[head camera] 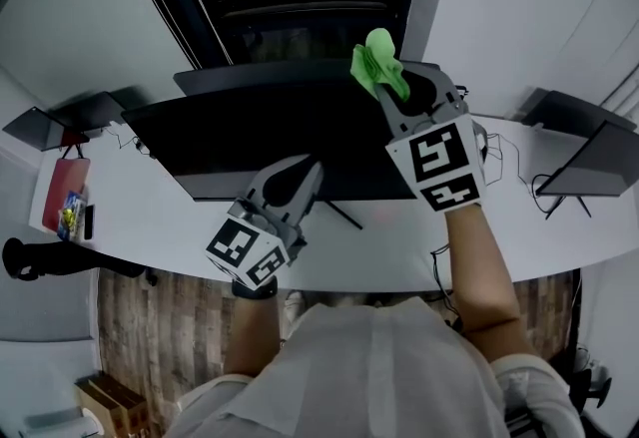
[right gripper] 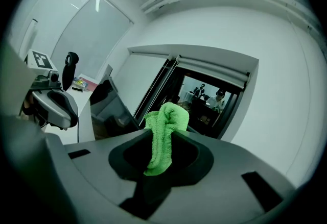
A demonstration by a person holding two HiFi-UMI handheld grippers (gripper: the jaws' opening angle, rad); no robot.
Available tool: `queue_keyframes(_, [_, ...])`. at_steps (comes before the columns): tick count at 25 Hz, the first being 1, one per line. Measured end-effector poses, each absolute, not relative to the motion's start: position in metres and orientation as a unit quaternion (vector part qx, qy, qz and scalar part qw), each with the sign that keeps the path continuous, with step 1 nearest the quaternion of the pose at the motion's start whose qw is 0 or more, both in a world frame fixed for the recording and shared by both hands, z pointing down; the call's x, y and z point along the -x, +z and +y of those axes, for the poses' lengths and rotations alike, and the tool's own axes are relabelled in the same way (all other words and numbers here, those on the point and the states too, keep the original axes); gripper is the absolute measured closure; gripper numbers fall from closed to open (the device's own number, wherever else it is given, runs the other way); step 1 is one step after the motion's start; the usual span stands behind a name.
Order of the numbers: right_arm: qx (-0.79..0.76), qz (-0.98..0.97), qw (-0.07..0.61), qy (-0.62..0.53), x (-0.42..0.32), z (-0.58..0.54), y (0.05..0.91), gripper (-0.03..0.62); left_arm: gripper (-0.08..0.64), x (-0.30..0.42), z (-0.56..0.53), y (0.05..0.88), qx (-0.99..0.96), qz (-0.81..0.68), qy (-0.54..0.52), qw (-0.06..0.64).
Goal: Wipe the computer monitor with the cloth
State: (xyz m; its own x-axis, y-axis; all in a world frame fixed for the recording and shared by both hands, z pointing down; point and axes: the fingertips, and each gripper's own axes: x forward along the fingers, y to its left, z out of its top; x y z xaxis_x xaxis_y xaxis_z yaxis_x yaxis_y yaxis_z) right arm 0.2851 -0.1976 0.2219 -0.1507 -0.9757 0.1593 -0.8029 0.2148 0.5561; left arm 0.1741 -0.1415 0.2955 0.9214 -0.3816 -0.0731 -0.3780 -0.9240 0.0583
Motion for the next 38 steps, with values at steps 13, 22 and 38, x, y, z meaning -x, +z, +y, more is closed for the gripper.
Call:
queue_keyframes(13, [-0.627, -0.734, 0.219, -0.142, -0.381, -0.163, 0.218, 0.522, 0.538, -0.247, -0.108, 0.297, -0.986, -0.166, -0.019, 0.019])
queue_keyframes(22, [-0.645, -0.723, 0.213, -0.129, -0.425, -0.147, 0.224, 0.522, 0.538, -0.289, -0.089, 0.301, -0.99, -0.141, -0.012, 0.015])
queue_keyframes(38, [-0.651, -0.749, 0.113, -0.053, -0.44, -0.125, 0.256, 0.522, 0.538, -0.3, -0.076, 0.299, -0.989, -0.145, -0.01, 0.005])
